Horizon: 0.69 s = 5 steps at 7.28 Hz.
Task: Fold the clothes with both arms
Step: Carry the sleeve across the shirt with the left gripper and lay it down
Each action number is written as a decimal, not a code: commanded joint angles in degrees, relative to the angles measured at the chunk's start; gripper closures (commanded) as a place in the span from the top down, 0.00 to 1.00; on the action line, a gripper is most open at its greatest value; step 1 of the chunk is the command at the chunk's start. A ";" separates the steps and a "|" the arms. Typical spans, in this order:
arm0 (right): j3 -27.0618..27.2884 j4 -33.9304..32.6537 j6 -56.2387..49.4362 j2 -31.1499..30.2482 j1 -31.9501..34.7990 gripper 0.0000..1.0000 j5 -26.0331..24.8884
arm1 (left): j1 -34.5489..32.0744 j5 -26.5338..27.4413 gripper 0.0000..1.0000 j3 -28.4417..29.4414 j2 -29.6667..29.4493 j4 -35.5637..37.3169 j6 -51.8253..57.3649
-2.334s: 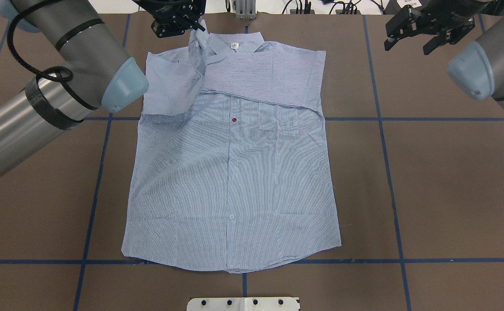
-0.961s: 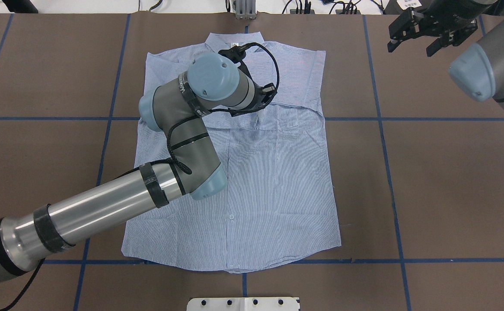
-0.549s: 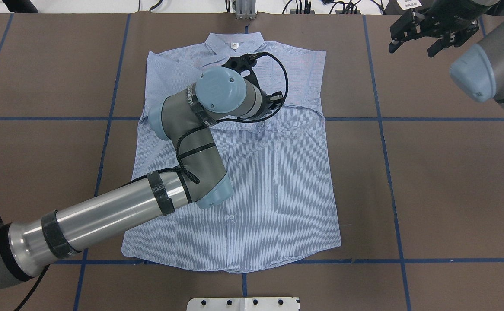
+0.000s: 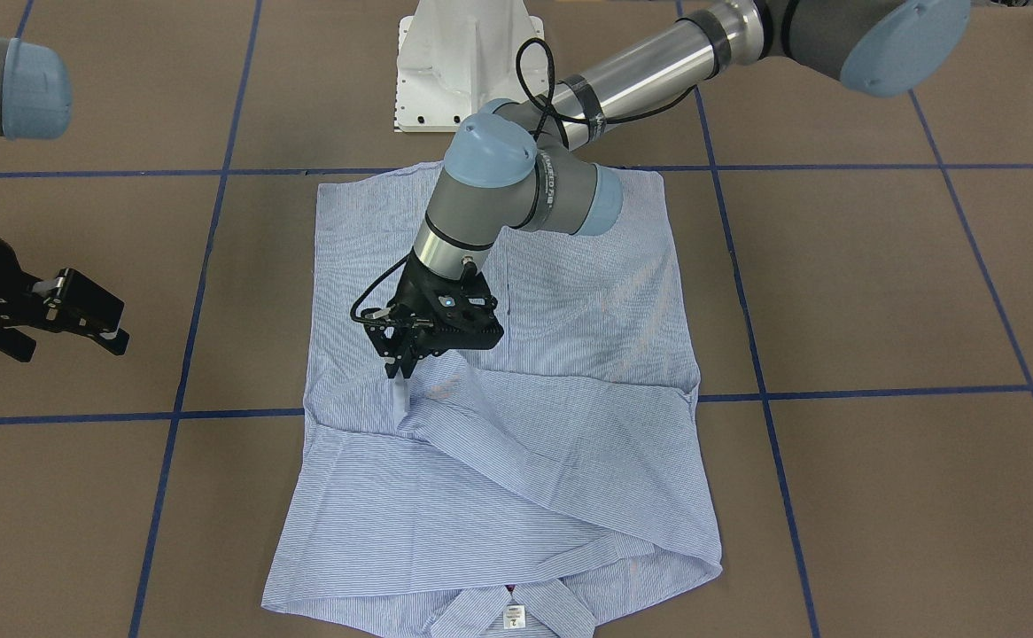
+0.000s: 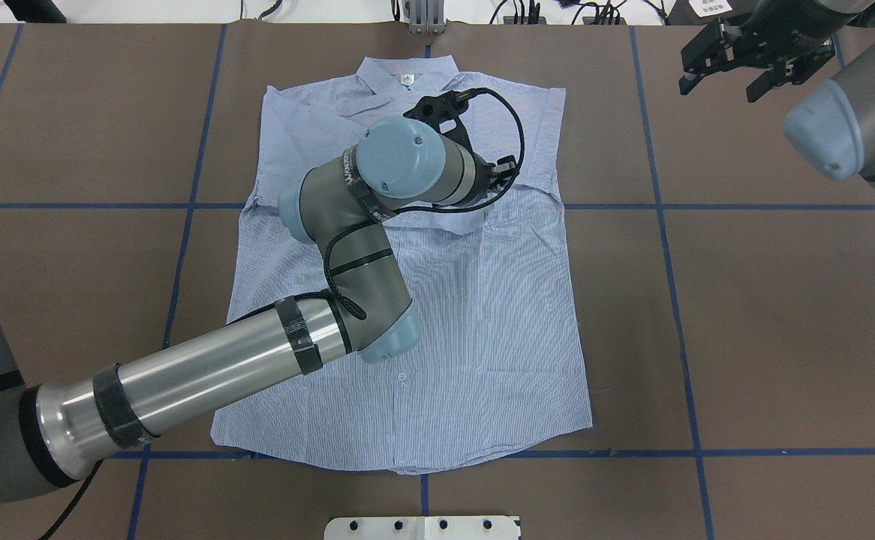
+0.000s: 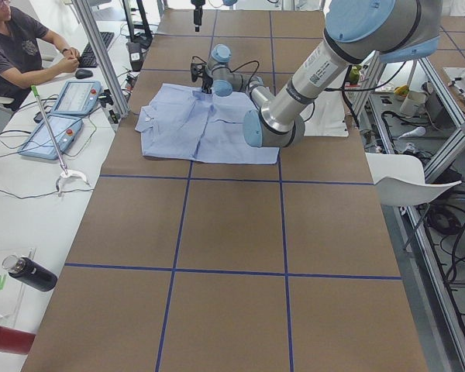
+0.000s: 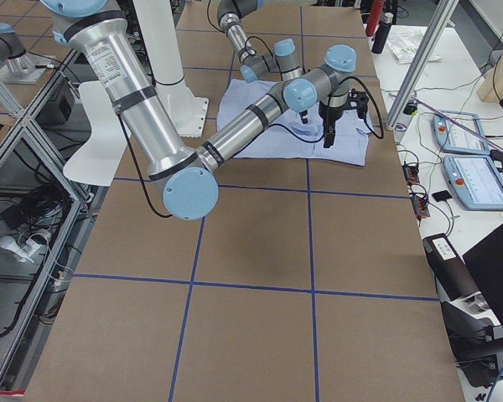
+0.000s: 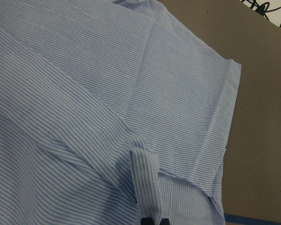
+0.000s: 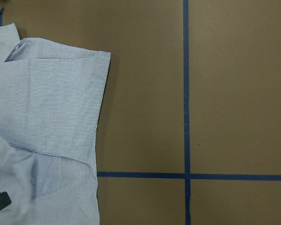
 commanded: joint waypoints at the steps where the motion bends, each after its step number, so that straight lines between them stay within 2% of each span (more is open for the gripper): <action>1: 0.09 0.03 -0.01 0.03 0.17 1.00 0.08 | 0.50 0.00 1.00 -0.23 -0.29 -2.31 -0.03; 3: 0.61 0.29 0.07 -0.14 0.26 1.00 0.43 | 0.32 -0.09 1.00 -0.32 0.32 -1.70 0.23; 5: 4.89 0.73 1.12 -3.81 -1.04 1.00 0.43 | -0.82 -0.61 1.00 -1.19 1.46 -0.21 0.23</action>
